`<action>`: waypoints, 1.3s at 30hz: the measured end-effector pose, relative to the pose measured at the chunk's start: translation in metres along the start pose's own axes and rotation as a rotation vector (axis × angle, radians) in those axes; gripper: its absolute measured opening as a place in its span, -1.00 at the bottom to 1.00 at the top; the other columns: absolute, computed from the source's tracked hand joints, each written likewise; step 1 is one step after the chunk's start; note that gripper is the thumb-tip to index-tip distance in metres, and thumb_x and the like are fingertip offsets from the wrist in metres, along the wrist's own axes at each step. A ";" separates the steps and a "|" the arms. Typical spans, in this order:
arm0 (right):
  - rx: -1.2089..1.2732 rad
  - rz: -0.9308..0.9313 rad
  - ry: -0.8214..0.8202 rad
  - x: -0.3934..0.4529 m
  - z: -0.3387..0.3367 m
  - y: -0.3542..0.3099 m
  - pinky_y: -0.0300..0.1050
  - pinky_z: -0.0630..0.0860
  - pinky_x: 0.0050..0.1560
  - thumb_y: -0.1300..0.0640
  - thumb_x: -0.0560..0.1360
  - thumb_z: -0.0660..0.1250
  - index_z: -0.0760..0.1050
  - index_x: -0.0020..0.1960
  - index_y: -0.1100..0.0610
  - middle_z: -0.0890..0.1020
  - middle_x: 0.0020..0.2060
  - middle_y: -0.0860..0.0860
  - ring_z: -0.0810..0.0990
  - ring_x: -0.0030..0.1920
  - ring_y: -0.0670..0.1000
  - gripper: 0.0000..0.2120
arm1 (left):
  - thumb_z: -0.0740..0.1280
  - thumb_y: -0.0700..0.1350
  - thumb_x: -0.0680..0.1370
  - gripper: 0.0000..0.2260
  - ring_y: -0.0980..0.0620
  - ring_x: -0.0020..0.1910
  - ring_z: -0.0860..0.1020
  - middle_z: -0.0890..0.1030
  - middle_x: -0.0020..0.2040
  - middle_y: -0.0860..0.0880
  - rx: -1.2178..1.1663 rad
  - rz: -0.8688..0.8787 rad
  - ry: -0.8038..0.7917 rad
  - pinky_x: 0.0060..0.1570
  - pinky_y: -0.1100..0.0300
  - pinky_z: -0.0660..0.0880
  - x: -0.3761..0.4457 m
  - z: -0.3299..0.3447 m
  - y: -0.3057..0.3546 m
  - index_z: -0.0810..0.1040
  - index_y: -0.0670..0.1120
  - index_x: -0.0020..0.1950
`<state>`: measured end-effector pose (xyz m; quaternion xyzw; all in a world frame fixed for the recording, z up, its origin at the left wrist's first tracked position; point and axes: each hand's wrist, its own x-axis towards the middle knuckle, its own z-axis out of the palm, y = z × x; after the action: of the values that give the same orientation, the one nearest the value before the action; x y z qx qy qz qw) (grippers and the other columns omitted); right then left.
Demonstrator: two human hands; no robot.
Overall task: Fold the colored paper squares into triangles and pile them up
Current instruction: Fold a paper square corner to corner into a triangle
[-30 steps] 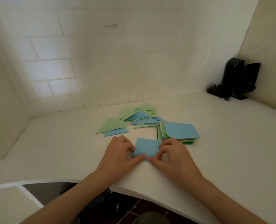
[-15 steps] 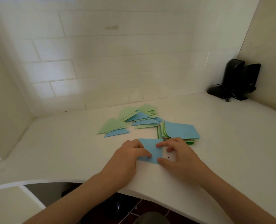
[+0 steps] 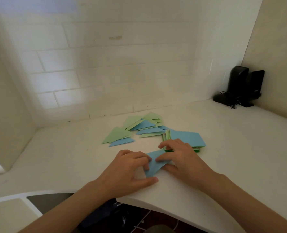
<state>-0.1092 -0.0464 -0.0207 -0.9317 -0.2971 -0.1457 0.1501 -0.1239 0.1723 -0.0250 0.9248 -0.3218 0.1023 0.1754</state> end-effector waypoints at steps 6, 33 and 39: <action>-0.008 0.019 -0.024 0.011 0.005 -0.012 -0.10 0.24 -0.03 -0.17 0.51 0.26 0.60 -0.08 -0.03 0.57 -0.01 -0.15 0.45 0.04 -0.07 -0.75 | 0.20 0.17 0.49 -0.82 0.29 0.17 0.40 0.53 0.13 0.25 -0.033 -0.049 0.135 0.21 0.14 0.31 -0.008 0.007 -0.020 0.54 0.15 -0.13; 0.409 0.475 0.052 -0.001 0.009 -0.010 -0.39 0.39 -0.19 0.04 0.34 0.50 0.48 -0.03 -0.08 0.49 -0.12 -0.11 0.49 -0.23 -0.13 -0.73 | 0.40 0.03 0.48 -0.90 0.11 0.07 0.38 0.47 -0.02 0.15 -0.191 -0.396 0.093 0.13 0.16 0.30 0.014 0.001 -0.015 0.49 0.16 -0.10; 0.558 0.525 0.016 -0.005 0.002 -0.002 -0.45 0.42 -0.24 0.18 0.32 0.52 0.56 -0.07 0.00 0.58 -0.21 -0.09 0.50 -0.28 -0.23 -0.76 | 0.32 -0.19 0.54 -0.82 0.05 0.05 0.45 0.48 0.06 0.03 -0.051 -0.305 0.111 -0.10 0.33 0.29 0.012 0.005 0.000 0.56 -0.03 0.12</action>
<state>-0.1142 -0.0465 -0.0238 -0.8982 -0.0752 -0.0230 0.4324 -0.1142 0.1637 -0.0255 0.9511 -0.1701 0.1171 0.2295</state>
